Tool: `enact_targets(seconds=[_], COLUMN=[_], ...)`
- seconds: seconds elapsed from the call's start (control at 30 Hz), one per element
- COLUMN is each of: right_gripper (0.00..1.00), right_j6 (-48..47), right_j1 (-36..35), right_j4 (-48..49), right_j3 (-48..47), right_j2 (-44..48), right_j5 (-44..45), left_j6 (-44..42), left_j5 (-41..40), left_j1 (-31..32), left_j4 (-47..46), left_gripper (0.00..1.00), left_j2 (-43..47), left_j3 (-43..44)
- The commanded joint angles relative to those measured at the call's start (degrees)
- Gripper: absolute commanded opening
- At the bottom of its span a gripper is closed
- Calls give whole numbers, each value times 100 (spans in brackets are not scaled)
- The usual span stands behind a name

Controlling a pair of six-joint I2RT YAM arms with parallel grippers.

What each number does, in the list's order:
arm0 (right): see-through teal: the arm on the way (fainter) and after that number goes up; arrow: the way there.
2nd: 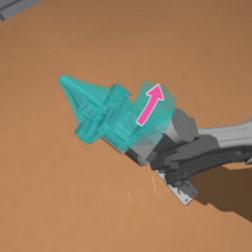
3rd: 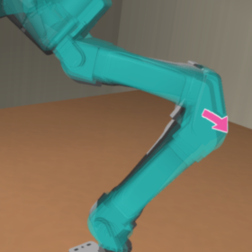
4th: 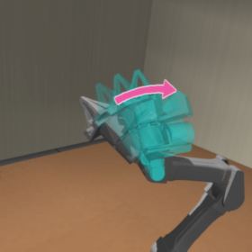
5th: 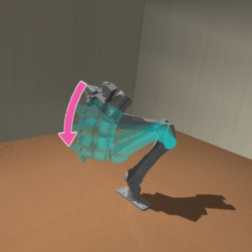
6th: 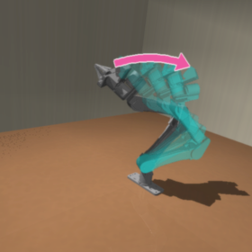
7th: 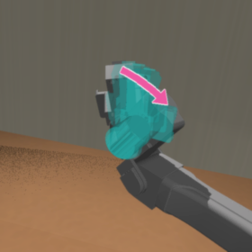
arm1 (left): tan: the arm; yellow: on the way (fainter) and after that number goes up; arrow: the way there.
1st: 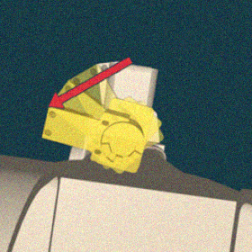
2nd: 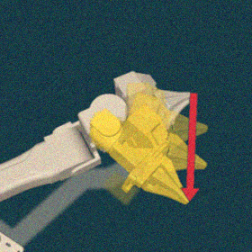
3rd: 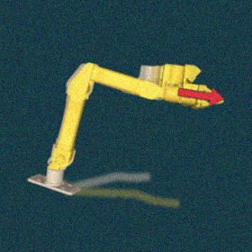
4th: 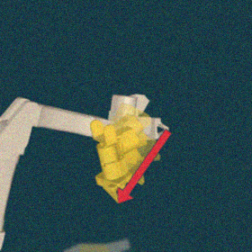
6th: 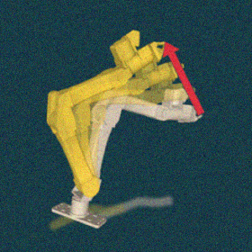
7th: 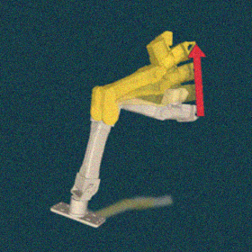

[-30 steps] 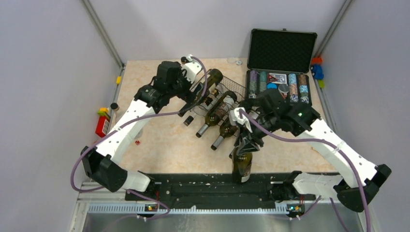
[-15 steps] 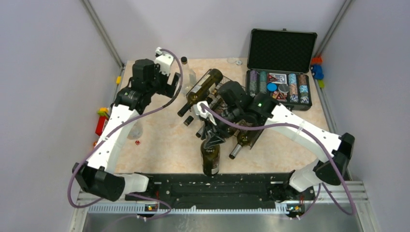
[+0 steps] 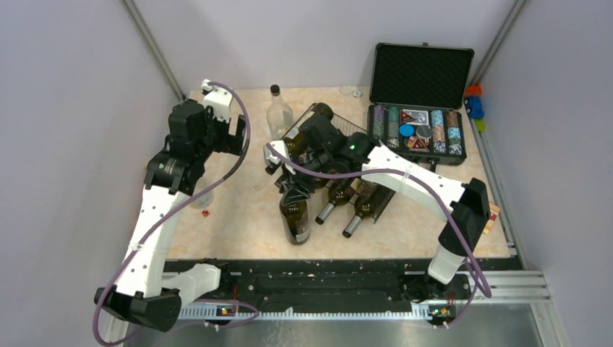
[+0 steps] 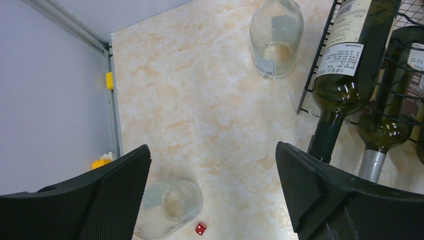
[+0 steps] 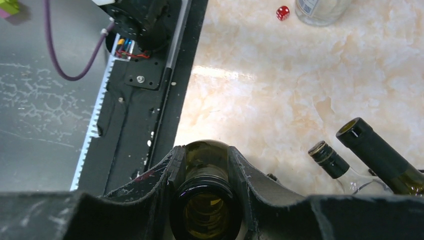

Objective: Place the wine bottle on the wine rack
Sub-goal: Place the wine bottle at the center of the board.

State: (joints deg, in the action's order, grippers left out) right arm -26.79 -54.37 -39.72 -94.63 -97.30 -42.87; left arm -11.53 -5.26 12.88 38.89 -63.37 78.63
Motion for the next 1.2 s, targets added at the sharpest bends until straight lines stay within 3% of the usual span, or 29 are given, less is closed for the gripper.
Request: enact_targets(seconds=[0.0, 0.6, 0.73, 0.9, 1.07, 1.17], right_gripper=[0, 0, 6, 18, 46, 58], right_j6=[-36, -186, -110, -105, -94, -94], right_j1=[-42, -366, -393, -399, -397, -394], right_j4=[491, 624, 700, 655, 588, 562], right_j3=[-476, -79, 71, 135, 179, 210], right_j2=[10, 88, 180, 249, 314, 372], right_j5=[91, 562, 643, 695, 786, 845], left_j6=[213, -155, -255, -341, -501, -599], left_j5=[-35, 332, 444, 495, 497, 496], left_j1=[-23, -23, -23, -14, -14, -14], left_j4=[156, 504, 633, 735, 883, 960], left_gripper=[99, 99, 99, 99, 99, 99], left_j2=[361, 441, 390, 421, 472, 515], left_j3=[-121, 87, 175, 274, 418, 462])
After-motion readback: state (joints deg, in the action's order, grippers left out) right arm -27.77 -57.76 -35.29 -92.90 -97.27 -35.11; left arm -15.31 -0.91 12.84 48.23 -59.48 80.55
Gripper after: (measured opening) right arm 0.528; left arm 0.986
